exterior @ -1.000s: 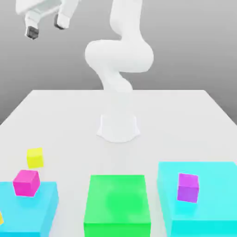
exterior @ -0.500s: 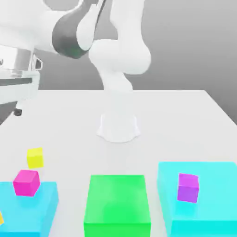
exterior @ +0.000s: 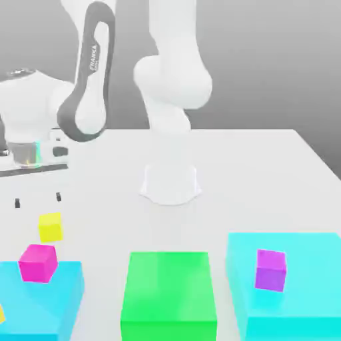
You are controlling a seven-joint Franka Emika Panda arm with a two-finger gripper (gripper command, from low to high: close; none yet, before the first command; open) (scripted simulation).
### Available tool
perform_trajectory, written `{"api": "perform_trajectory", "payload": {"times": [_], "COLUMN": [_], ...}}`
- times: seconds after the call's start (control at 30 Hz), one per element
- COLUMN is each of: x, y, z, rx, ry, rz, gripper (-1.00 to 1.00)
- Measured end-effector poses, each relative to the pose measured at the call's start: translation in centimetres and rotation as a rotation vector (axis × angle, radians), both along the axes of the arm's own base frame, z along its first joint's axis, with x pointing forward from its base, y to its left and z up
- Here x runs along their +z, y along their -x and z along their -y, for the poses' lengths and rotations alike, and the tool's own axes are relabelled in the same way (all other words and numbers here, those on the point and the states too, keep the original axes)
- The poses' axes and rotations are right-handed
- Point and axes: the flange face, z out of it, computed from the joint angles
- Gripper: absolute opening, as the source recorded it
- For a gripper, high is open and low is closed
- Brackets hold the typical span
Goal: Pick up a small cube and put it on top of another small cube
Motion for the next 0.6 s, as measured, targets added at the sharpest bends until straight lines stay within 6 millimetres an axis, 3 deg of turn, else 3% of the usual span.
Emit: {"api": "perform_trajectory", "payload": {"times": [0.2, 0.23, 0.43, 0.6], "x": [-5.3, -5.8, -6.0, -2.6], "y": [-0.2, -0.2, -0.2, -0.3], "z": [-0.4, -0.4, -0.4, -0.3], "rx": [-0.001, -0.001, 0.000, -0.002], "ry": [-0.004, -0.004, -0.002, -0.003], "rz": [-0.003, -0.003, -0.002, 0.000], "gripper": [0.00, -1.00, -1.00, -1.00]}}
